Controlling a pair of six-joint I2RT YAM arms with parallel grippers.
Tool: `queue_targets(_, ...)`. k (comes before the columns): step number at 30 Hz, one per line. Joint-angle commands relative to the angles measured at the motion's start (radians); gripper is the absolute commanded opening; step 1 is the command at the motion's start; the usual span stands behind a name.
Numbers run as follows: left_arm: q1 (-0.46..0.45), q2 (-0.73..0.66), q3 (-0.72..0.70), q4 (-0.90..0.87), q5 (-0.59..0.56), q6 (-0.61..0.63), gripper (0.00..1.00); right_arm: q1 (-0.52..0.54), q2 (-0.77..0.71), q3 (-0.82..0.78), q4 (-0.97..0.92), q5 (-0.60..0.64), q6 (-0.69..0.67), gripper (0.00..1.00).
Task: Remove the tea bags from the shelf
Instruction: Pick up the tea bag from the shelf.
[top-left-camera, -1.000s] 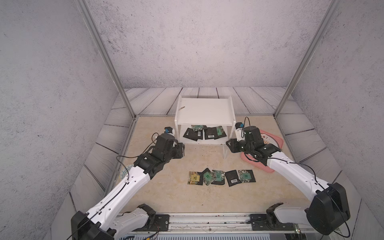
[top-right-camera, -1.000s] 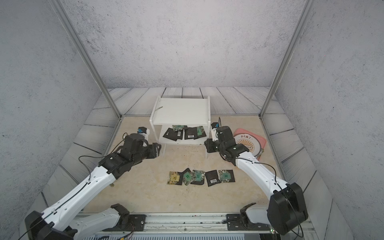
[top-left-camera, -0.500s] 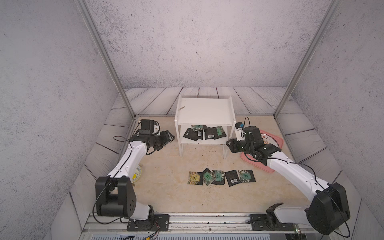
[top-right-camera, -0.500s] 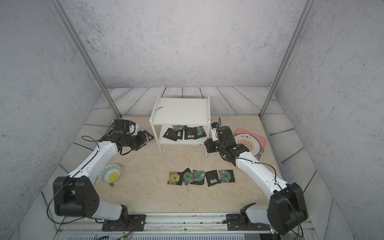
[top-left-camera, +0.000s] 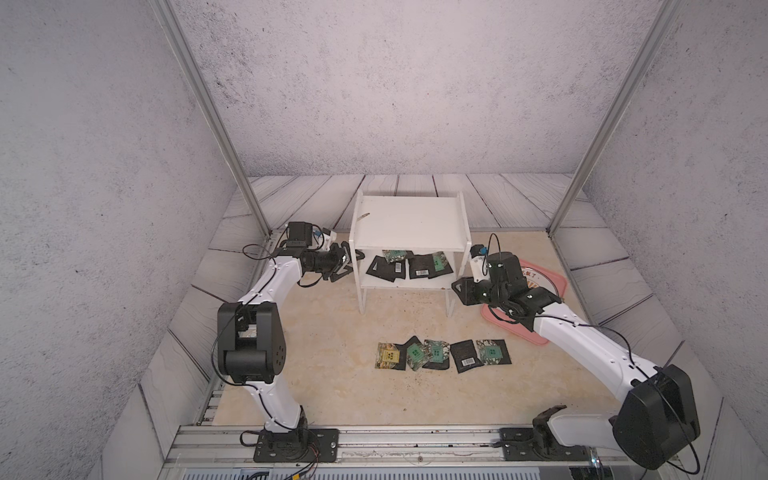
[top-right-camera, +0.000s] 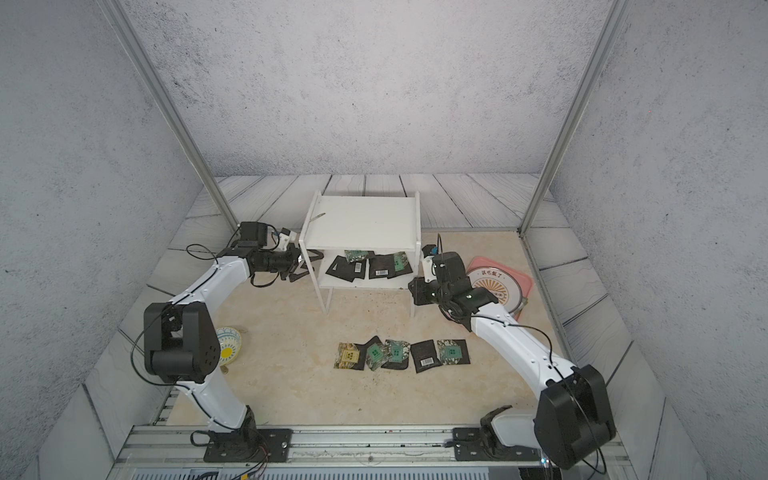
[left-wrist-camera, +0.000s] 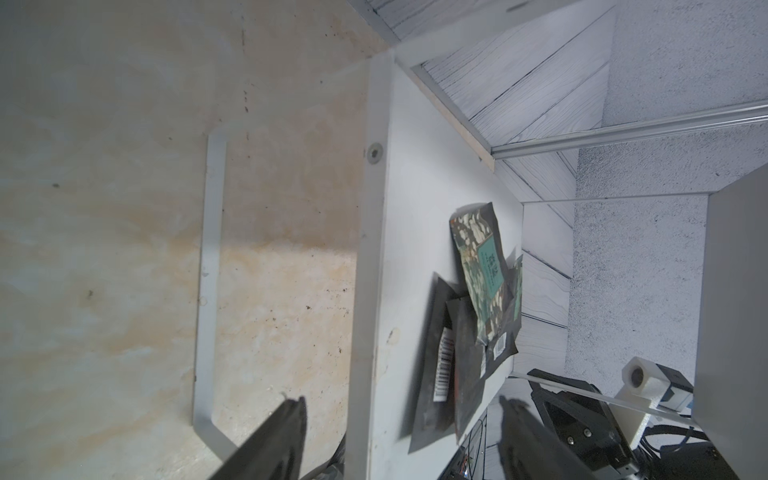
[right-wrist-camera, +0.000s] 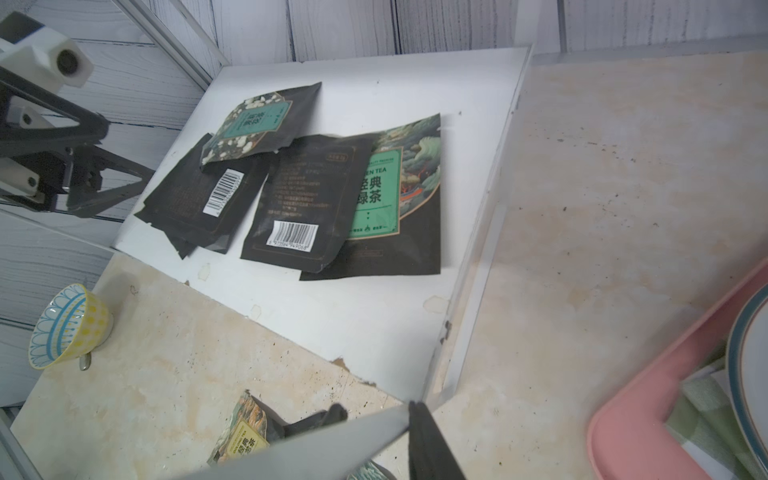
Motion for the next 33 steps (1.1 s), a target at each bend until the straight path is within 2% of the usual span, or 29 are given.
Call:
queue_targets(1,-0.022,0.035,0.046,-0.053,0.036,0.053,0.77,0.003,0.02,-0.004,0.025,-0.04,0.005,0.29)
queue_targets(9,-0.067,0.071,0.063,-0.105,0.005,0.105,0.76,0.003,0.021,0.0,0.023,-0.038,0.004,0.29)
queue_targets(18,-0.068,0.064,0.017,-0.092,-0.041,0.106,0.67,0.004,0.023,0.002,0.028,-0.043,0.006,0.29)
queue_targets(25,-0.068,0.061,-0.001,-0.094,-0.052,0.113,0.67,0.003,0.021,-0.005,0.028,-0.038,0.01,0.29)
queue_targets(33,-0.044,0.038,-0.02,-0.13,-0.121,0.127,0.49,0.003,0.018,-0.008,0.029,-0.037,0.012,0.29)
